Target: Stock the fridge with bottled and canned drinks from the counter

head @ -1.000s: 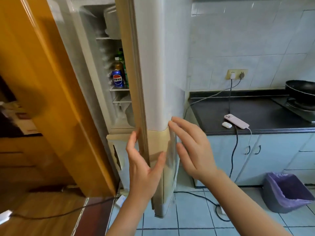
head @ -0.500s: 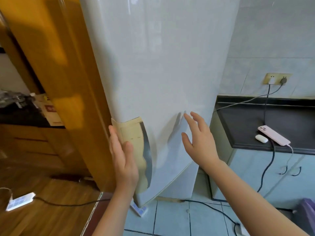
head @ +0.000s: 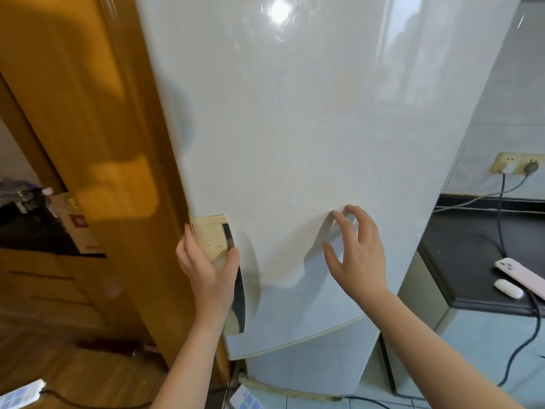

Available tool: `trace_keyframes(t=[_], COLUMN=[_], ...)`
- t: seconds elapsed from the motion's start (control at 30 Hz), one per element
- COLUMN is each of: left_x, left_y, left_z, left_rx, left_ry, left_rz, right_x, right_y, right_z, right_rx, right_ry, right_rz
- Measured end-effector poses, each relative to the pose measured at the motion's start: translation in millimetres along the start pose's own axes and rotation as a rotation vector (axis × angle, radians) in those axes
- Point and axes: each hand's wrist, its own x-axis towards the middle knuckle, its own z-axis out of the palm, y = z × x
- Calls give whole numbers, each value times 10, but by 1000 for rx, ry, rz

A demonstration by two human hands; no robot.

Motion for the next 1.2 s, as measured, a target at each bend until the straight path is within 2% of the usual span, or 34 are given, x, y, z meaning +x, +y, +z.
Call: trace_keyframes(t=[0.47, 0.73, 0.9, 1.1, 1.2], left_x=[1349, 1749, 1840, 1879, 1672], left_y=[-536, -621, -640, -618, -644], left_z=[665, 849, 912, 937, 856], left_rx=[27, -49, -50, -34, -29], left_ry=[-165, -247, -251, -296, -381], left_rz=[18, 30, 27, 10, -47], right_x=[496, 615, 636, 717, 905], right_y=[-40, 28, 63, -39, -94], right_z=[788, 983, 1058, 882, 513], right_rx=[-220, -377, -451, -306, 69], right_ry=[87, -12, -1, -53, 11], right_rz=[5, 44, 24, 45, 145])
